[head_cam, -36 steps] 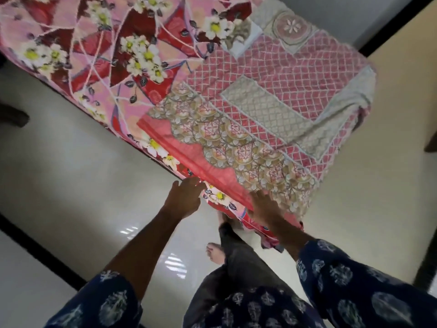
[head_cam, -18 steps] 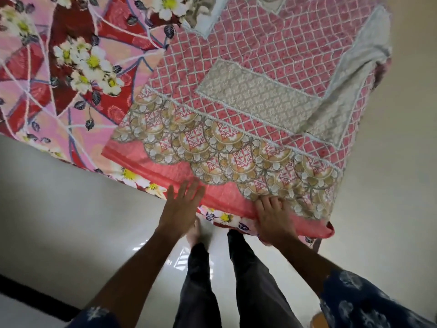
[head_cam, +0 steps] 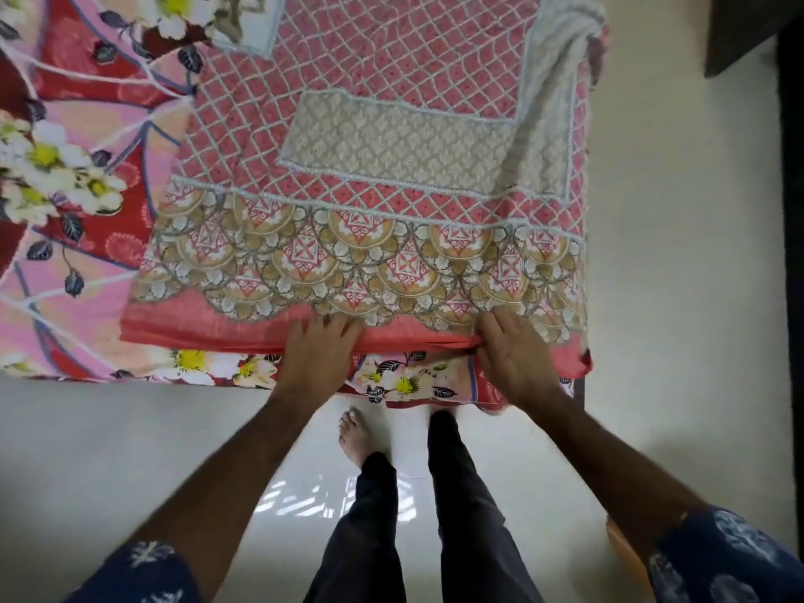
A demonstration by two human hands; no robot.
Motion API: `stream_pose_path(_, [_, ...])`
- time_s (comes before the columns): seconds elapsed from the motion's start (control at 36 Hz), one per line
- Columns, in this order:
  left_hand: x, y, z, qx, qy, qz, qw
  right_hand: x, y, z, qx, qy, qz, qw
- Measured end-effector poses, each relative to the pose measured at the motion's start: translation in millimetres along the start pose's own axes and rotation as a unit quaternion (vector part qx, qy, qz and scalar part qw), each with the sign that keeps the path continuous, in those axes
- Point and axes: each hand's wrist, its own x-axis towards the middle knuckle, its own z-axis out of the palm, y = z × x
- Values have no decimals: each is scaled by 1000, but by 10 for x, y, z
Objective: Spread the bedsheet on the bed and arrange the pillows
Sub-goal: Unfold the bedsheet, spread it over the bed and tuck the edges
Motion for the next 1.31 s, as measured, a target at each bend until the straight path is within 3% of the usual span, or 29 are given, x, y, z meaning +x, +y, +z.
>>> stream_pose_path(0.11, [113, -127, -199, 34, -16, -6, 999, -33, 35, -173, -2, 9, -23, 1000])
stream_pose_path(0.25, [158, -457, -251, 73, -39, 3, 997, -128, 305, -442, 1, -35, -87, 996])
stream_pose_path(0.33, [133, -452, -276, 67, -60, 74, 993, -274, 515, -486, -1, -66, -142, 988])
stream_pose_path(0.42, [29, -278, -329, 34, -8, 146, 989, -460, 760, -532, -19, -71, -163, 984])
stream_pose_path(0.47, [-73, -133, -371, -13, 67, 182, 981, -581, 926, -605, -48, -58, -161, 984])
stream_pose_path(0.5, [-128, -37, -412, -29, 67, 186, 980, -639, 996, -656, -56, -52, -158, 985])
stream_pose_path(0.69, [-470, 553, -398, -26, -126, 105, 986, -1154, 1410, -842, -79, -52, -92, 991])
stream_pose_path(0.81, [-603, 959, -483, 46, -65, 169, 982, -1428, 1525, -775, -79, -84, -65, 991])
stream_pose_path(0.86, [-687, 1142, -548, 72, -72, 197, 975, -1558, 1567, -727, -68, -102, -55, 991])
stream_pose_path(1.06, [-800, 1096, -224, 103, -108, 185, 971, -1930, 1505, -489, -30, -129, -51, 990])
stream_pose_path(1.14, [-815, 1093, -159, 94, -84, 180, 975, -1978, 1476, -389, -26, -169, -15, 985])
stream_pose_path(1.31, [-817, 1182, -70, 130, -92, 168, 973, -1987, 1534, -227, -84, -178, -7, 981])
